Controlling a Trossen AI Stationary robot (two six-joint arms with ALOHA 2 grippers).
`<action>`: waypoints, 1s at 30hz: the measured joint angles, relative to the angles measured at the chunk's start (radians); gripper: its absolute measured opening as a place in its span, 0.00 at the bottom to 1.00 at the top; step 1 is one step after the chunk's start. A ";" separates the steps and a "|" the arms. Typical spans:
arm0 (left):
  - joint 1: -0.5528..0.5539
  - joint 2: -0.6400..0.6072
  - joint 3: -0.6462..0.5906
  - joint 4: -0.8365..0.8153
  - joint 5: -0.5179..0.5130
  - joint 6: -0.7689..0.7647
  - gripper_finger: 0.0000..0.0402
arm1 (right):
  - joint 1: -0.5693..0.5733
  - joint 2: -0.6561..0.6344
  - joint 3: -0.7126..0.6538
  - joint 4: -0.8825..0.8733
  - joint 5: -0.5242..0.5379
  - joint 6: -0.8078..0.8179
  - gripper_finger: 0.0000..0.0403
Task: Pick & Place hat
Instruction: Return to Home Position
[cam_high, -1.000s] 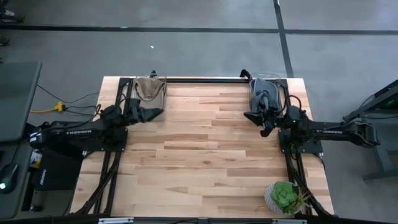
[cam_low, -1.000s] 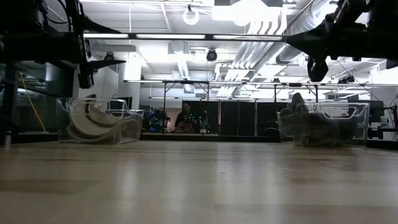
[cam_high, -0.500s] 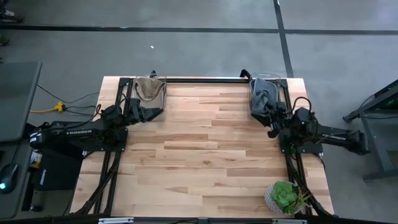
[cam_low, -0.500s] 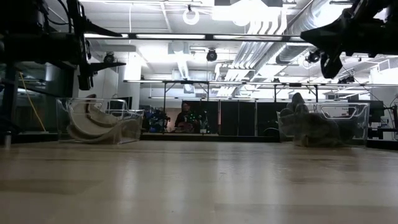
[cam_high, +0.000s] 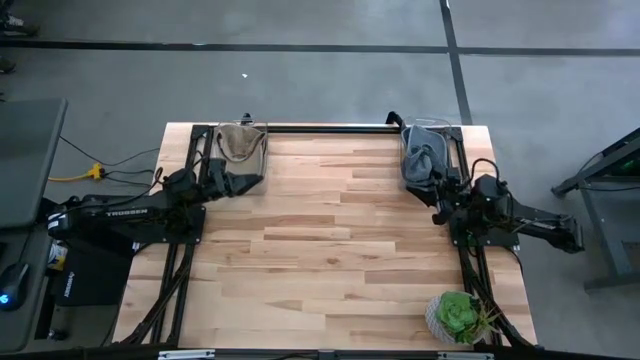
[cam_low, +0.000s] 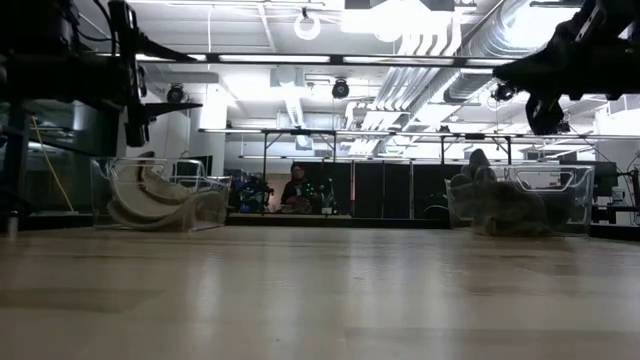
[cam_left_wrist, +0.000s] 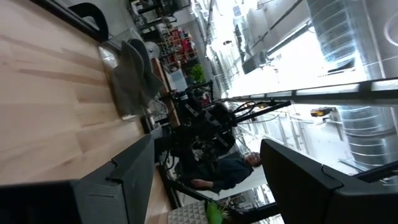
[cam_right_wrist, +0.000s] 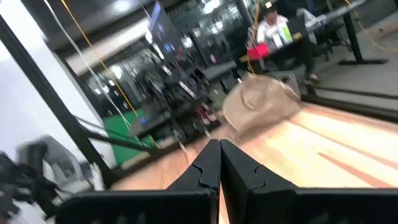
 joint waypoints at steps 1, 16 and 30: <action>0.000 0.000 0.000 -0.007 0.000 0.000 0.63 | 0.000 0.003 0.000 -0.011 0.000 -0.008 0.00; 0.000 0.000 -0.001 -0.102 -0.065 0.000 0.63 | 0.000 0.002 0.000 -0.168 0.034 -0.212 0.00; 0.000 0.000 -0.001 -0.101 -0.072 0.166 0.63 | 0.000 0.006 0.000 -0.236 0.090 -0.269 0.00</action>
